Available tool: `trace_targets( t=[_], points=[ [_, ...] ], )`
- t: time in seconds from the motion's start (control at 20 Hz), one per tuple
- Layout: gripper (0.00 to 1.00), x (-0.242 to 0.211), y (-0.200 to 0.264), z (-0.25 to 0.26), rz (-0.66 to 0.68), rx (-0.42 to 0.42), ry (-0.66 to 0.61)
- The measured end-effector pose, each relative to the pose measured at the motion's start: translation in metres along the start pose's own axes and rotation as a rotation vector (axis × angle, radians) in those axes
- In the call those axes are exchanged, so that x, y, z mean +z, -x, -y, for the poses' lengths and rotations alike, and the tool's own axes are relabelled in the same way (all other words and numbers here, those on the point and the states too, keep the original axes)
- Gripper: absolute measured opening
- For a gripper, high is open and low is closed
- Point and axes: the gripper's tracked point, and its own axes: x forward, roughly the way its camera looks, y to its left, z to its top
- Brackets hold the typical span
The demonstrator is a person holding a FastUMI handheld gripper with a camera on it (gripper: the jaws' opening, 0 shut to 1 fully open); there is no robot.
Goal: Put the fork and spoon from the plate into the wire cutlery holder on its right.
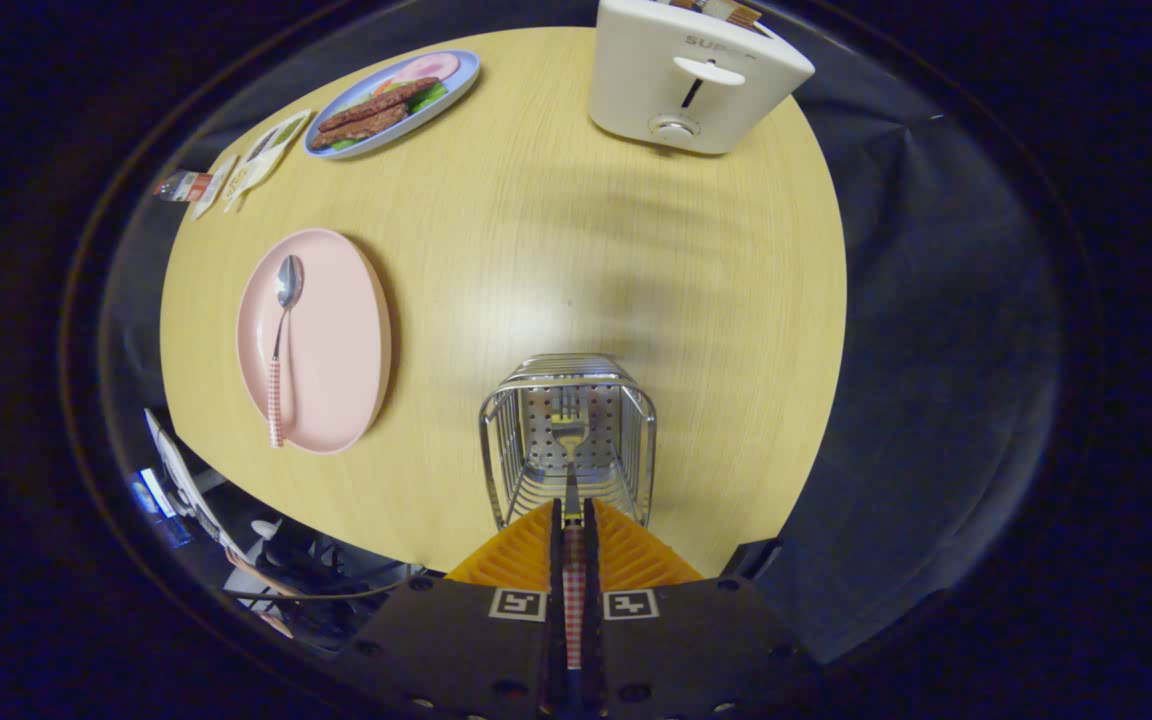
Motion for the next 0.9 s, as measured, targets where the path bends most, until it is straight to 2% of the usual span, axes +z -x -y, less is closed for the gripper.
trace_targets(
  t=[0.1, 0.3, 0.35, 0.4, 0.45, 0.6, 0.9],
  points=[
    [0.10, 0.000, 0.001, -0.005, 0.005, 0.006, -0.008],
    [0.12, 0.006, 0.014, -0.011, 0.082, -0.024, -0.036],
    [0.17, 0.007, 0.020, -0.013, 0.109, -0.032, -0.048],
    [0.18, 0.008, 0.026, -0.018, 0.142, -0.030, -0.059],
    [0.24, 0.008, 0.032, -0.024, 0.173, -0.028, -0.067],
    [0.30, 0.006, 0.050, -0.047, 0.264, -0.022, -0.084],
    [0.65, 0.011, 0.084, -0.108, 0.512, -0.024, -0.040]
  ],
)
